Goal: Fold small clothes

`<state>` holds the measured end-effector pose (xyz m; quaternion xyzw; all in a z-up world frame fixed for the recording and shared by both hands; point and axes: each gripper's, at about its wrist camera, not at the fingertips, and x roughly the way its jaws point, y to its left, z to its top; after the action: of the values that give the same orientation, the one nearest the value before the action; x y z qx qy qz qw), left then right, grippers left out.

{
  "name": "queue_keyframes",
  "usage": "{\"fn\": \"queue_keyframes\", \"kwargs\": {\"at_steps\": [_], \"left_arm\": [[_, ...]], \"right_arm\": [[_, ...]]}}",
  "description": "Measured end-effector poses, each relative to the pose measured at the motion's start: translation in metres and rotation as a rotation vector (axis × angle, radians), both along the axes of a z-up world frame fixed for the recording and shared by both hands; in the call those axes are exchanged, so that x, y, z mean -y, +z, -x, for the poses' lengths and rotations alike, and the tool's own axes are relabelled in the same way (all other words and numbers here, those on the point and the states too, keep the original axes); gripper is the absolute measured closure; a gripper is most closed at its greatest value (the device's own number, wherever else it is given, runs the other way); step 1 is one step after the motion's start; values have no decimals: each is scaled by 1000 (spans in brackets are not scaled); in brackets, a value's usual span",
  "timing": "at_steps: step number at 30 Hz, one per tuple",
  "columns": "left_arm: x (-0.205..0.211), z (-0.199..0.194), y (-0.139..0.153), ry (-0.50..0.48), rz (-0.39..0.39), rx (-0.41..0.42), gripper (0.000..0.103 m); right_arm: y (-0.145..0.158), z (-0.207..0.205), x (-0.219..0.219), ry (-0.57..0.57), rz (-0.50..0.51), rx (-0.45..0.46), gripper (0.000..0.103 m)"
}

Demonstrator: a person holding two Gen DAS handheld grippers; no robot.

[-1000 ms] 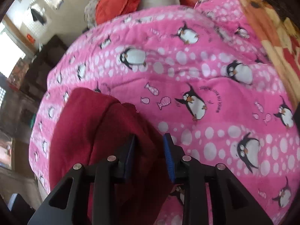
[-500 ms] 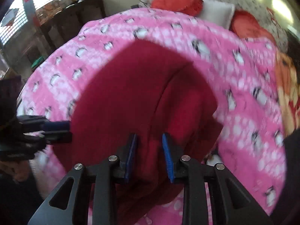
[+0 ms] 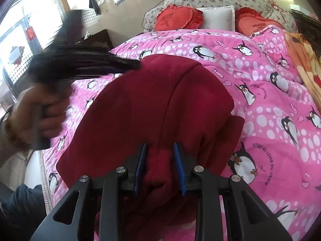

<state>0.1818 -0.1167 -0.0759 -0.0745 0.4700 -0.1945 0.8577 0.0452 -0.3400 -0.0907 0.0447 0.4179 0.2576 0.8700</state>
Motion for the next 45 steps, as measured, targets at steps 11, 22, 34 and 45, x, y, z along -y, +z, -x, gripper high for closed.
{"fn": "queue_keyframes", "kwargs": {"at_steps": [11, 22, 34, 45], "left_arm": [[-23, 32, 28, -12, 79, 56, 47], [13, 65, -6, -63, -102, 89, 40], [20, 73, -11, -33, -164, 164, 37], [19, 74, -12, -27, -160, 175, 36]], "right_arm": [[38, -12, 11, -18, -22, -34, 103], [-3, -81, -7, -140, 147, -115, 103], [-16, -56, 5, -186, 32, 73, 103], [-18, -54, 6, -195, 3, 99, 103]]}}
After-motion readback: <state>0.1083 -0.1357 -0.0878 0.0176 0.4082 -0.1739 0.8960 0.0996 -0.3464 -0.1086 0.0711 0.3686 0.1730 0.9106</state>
